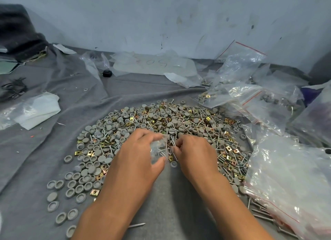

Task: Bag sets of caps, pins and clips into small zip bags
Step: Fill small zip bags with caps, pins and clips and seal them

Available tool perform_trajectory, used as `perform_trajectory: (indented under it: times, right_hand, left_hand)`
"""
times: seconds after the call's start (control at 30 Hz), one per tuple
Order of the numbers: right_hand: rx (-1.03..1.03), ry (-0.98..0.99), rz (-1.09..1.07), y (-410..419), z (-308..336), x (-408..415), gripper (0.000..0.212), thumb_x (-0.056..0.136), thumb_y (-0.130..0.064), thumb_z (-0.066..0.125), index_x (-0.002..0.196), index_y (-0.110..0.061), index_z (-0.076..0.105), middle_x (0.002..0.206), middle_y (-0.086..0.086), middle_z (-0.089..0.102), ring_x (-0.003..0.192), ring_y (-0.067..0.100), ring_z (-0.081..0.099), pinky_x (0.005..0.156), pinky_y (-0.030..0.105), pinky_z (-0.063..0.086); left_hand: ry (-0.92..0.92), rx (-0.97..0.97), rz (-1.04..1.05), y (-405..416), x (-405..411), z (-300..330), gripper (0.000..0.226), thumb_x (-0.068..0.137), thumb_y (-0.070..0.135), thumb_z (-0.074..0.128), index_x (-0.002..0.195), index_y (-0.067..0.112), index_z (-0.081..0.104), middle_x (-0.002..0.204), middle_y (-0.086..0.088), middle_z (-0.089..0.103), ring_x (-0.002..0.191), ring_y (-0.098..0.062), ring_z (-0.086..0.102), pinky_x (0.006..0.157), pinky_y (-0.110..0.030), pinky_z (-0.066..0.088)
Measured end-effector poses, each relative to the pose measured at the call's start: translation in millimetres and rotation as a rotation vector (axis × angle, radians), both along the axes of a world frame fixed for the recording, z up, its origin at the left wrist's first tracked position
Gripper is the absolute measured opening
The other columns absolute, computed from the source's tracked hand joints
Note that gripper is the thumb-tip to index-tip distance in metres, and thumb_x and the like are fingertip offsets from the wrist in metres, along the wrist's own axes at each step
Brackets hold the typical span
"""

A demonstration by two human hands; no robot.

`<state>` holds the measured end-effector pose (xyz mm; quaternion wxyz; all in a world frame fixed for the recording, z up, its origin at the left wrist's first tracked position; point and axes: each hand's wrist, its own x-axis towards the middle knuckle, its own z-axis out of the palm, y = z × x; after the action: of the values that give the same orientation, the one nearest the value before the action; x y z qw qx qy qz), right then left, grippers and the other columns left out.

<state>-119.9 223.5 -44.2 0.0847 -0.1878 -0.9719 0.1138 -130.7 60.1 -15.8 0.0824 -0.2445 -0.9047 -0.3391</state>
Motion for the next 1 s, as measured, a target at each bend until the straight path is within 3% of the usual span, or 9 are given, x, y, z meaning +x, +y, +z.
perform_trajectory:
  times: [0.3,0.4,0.5,0.6,0.73,0.9,1.0]
  right_hand:
    - [-0.121,-0.003,0.044,21.6,5.2,13.6,0.018,0.103,-0.041,0.052,0.103,-0.031,0.066,0.103,-0.009,0.059,0.102,0.019,0.055,0.079,0.039,0.048]
    - [-0.351,0.157,0.151,25.6,14.7,18.4,0.008,0.101,-0.035,0.059,0.094,-0.034,0.063,0.089,-0.016,0.061,0.086,0.004,0.057,0.072,0.022,0.047]
    - [-0.566,0.321,0.367,18.9,33.6,30.0,0.014,0.095,-0.029,0.068,0.089,-0.040,0.062,0.081,-0.019,0.065,0.079,0.002,0.062,0.066,0.011,0.044]
    - [-0.420,0.380,0.525,12.3,41.8,38.2,0.010,0.093,-0.026,0.071,0.097,-0.036,0.069,0.089,-0.019,0.063,0.086,0.003,0.061,0.073,0.010,0.044]
    - [-0.246,0.379,0.530,8.2,39.3,43.6,0.012,0.089,-0.018,0.078,0.098,-0.026,0.075,0.093,-0.017,0.058,0.082,-0.004,0.058,0.075,0.005,0.041]
    - [-0.342,0.395,0.544,-7.6,35.0,40.8,0.017,0.086,-0.017,0.079,0.099,-0.028,0.073,0.094,-0.018,0.063,0.084,0.000,0.063,0.075,0.012,0.049]
    - [-0.535,0.489,0.386,11.3,38.5,36.1,0.018,0.085,-0.016,0.080,0.098,-0.025,0.073,0.088,-0.018,0.070,0.083,-0.002,0.067,0.076,0.010,0.052]
  left_hand:
    - [-0.008,-0.033,0.007,-2.8,-0.4,0.7,0.052,0.077,0.043,0.074,0.127,0.045,0.057,0.111,0.032,0.046,0.080,0.009,0.052,0.083,-0.024,0.055]
    - [-0.011,-0.032,0.008,-1.9,1.0,1.4,0.053,0.077,0.044,0.072,0.127,0.046,0.055,0.110,0.033,0.045,0.081,0.011,0.051,0.082,-0.023,0.055]
    - [-0.012,-0.022,0.007,-1.3,0.7,0.9,0.054,0.077,0.043,0.074,0.127,0.047,0.055,0.111,0.033,0.045,0.081,0.012,0.051,0.082,-0.022,0.055]
    - [-0.026,-0.012,0.001,-0.7,0.2,-0.1,0.054,0.077,0.038,0.079,0.126,0.043,0.058,0.111,0.031,0.045,0.082,0.009,0.051,0.083,-0.024,0.054]
    - [-0.023,-0.030,-0.016,2.5,2.5,-0.4,0.054,0.078,0.040,0.078,0.127,0.043,0.057,0.115,0.031,0.044,0.084,0.006,0.054,0.082,-0.026,0.055]
    - [0.008,-0.056,-0.020,6.1,0.3,-1.7,0.050,0.076,0.031,0.080,0.122,0.039,0.061,0.110,0.029,0.045,0.091,0.003,0.054,0.085,-0.022,0.051]
    - [-0.010,-0.042,-0.014,4.3,1.5,-1.5,0.050,0.078,0.039,0.076,0.124,0.044,0.058,0.111,0.031,0.045,0.088,0.006,0.056,0.085,-0.021,0.053]
